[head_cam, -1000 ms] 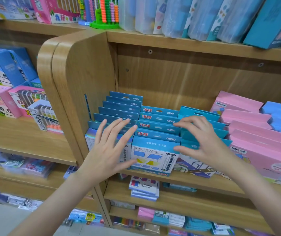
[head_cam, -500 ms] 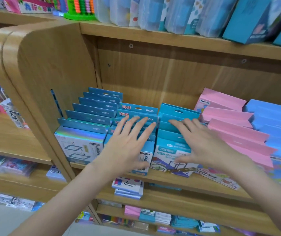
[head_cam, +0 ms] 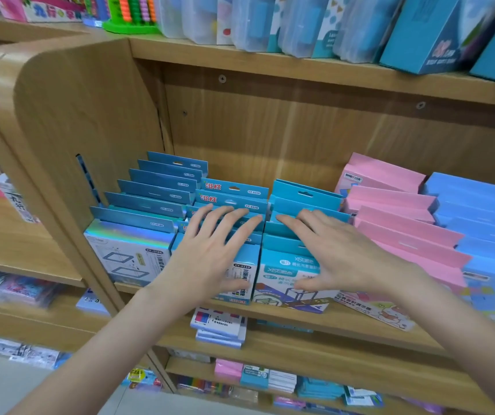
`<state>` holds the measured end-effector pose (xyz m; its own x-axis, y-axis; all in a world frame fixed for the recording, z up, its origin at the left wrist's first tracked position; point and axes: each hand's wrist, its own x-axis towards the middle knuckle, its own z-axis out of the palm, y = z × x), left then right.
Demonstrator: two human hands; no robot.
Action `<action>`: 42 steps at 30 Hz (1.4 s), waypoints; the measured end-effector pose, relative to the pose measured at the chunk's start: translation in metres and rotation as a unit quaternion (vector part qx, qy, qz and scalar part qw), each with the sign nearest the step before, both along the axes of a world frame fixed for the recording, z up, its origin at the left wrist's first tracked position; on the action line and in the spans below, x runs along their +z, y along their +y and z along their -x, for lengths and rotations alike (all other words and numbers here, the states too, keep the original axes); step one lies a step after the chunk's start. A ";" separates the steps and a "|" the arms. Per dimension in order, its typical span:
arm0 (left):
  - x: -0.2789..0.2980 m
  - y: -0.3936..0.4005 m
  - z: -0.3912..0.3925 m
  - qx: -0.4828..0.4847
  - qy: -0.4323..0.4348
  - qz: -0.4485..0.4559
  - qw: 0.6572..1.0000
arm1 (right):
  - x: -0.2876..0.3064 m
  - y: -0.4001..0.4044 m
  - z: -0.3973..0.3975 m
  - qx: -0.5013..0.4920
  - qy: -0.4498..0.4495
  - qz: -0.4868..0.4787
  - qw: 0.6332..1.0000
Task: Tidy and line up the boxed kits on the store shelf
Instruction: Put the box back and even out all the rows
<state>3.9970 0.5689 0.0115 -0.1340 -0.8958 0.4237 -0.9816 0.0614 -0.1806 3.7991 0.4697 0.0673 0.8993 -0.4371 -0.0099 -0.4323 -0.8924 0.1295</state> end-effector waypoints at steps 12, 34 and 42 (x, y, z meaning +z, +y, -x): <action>0.009 -0.007 0.018 -0.027 0.000 -0.008 1.000 | 0.043 -0.041 0.019 -0.067 -0.163 -0.089 0.980; 0.014 -0.023 0.021 -0.066 0.065 -0.006 0.996 | 0.025 -0.090 -0.017 -0.057 -0.013 -0.184 0.981; 0.023 -0.027 0.019 -0.067 0.043 -0.040 0.996 | 0.041 -0.095 -0.011 -0.035 -0.111 -0.296 0.948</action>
